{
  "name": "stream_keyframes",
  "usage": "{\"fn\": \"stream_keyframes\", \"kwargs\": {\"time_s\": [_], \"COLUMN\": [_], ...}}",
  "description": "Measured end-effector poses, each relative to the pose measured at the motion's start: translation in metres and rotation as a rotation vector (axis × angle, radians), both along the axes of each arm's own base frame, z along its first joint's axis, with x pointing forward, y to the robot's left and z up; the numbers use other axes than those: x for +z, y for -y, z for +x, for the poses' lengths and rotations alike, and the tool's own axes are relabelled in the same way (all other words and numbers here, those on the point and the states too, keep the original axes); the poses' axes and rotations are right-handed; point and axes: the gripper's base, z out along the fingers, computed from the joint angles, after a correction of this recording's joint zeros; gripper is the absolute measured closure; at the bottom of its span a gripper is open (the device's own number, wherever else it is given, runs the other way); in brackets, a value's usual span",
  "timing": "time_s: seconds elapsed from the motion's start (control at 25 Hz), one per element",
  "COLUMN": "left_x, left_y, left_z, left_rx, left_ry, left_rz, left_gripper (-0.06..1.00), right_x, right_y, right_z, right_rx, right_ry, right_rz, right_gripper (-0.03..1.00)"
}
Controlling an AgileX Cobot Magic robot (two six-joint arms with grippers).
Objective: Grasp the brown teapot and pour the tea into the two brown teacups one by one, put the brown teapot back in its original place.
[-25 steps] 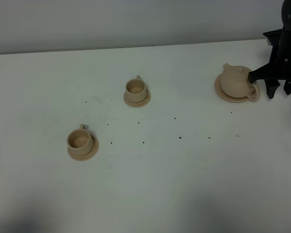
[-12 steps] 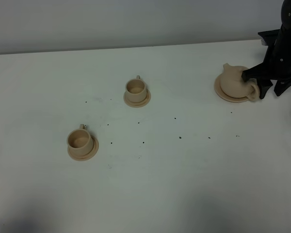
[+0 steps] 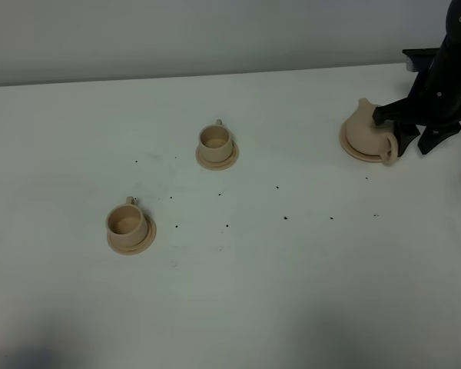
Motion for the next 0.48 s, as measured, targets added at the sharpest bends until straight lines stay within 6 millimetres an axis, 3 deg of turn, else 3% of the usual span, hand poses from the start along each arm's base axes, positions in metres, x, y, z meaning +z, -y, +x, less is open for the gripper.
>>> {"fn": "stream_keyframes", "kwargs": {"time_s": [0.28,0.48], "left_x": [0.0,0.0], "left_y": [0.0,0.0], "left_z": [0.0,0.0], "left_rx": [0.0,0.0], "left_ry": [0.0,0.0], "left_rz": [0.0,0.0], "left_gripper": [0.65,0.65], "right_x": [0.0,0.001], "right_y": [-0.012,-0.008], "right_z": [-0.004,-0.003], "right_rx": [0.026,0.006], "right_ry": [-0.013,0.001], "right_rz": [0.005,-0.065], "right_gripper": [0.52,0.52]}}
